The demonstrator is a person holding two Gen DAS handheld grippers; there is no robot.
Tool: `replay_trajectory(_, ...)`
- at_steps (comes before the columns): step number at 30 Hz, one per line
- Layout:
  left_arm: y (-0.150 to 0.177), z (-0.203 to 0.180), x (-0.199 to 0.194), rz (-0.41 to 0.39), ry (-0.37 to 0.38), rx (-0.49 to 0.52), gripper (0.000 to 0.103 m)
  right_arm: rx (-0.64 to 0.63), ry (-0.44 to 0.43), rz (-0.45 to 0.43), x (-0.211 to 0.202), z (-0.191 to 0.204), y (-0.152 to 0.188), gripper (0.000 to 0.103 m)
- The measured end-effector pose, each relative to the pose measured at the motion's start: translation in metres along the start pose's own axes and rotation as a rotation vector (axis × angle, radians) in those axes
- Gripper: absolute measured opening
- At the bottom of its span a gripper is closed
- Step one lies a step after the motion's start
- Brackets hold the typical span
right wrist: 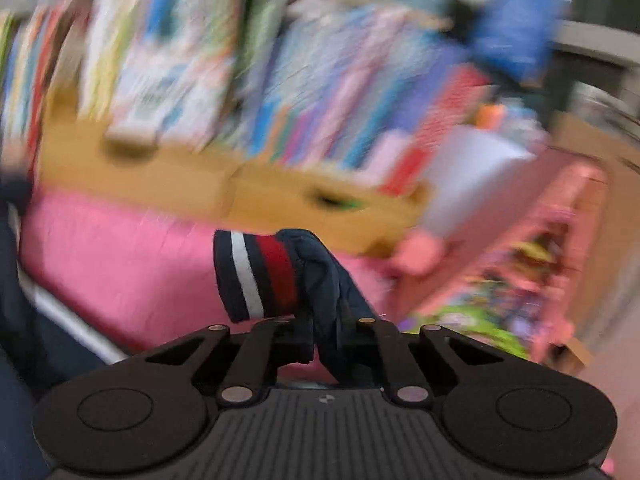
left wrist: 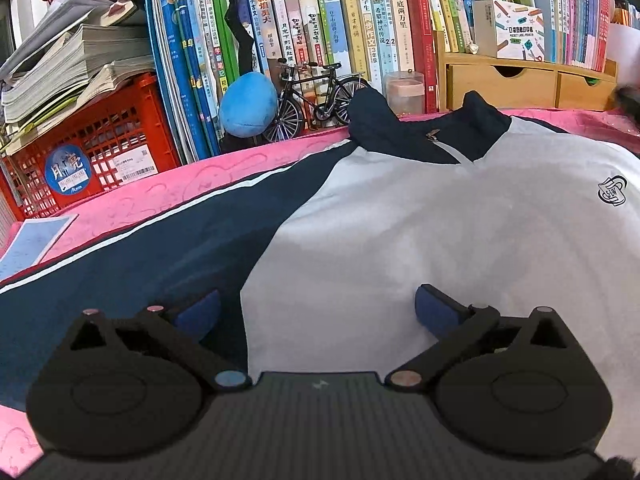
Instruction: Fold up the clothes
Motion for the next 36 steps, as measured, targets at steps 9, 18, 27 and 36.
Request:
replay_trajectory(9,-0.001,-0.003,-0.001,-0.003,-0.018,0.018,0.103,0.272,0.227,0.012,-0.011,-0.154,-0.002,0.01)
replay_trajectory(18,-0.002,-0.008,-0.003,-0.011,-0.051,0.055,0.103,0.426,0.246,0.164,0.035,-0.205,0.042,0.01)
replay_trajectory(27,-0.002,-0.009,-0.004,-0.013,-0.06,0.068,0.103,0.35,0.28,0.237,0.047,-0.2,0.05,0.038)
replay_trajectory(36,-0.002,-0.009,-0.004,-0.013,-0.054,0.062,0.103,0.195,0.089,0.196,-0.015,-0.168,0.013,0.079)
Point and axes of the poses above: each gripper's, at about its wrist camera, not at the fingertips, and x roughly the way its jaws point, z to its left, y to its underside, the point moved 1 cm from there along x, roughly the way its jaws point, and after that the axes turned 12 degrees about x, right-handed, at the moved point
